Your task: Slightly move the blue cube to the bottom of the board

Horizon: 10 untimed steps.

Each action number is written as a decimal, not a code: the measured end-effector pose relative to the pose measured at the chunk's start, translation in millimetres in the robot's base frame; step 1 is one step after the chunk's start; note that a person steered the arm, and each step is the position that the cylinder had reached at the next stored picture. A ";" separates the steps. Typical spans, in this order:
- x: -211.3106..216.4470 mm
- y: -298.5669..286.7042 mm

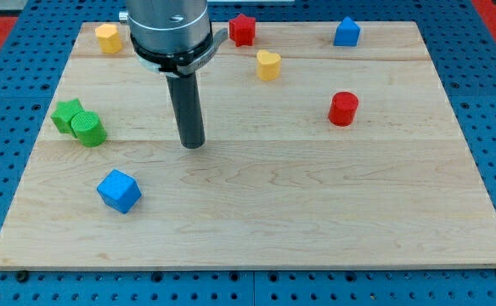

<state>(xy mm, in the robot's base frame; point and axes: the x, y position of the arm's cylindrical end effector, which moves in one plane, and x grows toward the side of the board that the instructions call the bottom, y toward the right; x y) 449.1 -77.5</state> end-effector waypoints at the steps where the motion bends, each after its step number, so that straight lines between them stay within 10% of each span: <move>1: 0.9 -13.1; 7: 73.7 -194.6; 10: -3.5 -17.4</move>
<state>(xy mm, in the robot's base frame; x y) 445.6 -94.9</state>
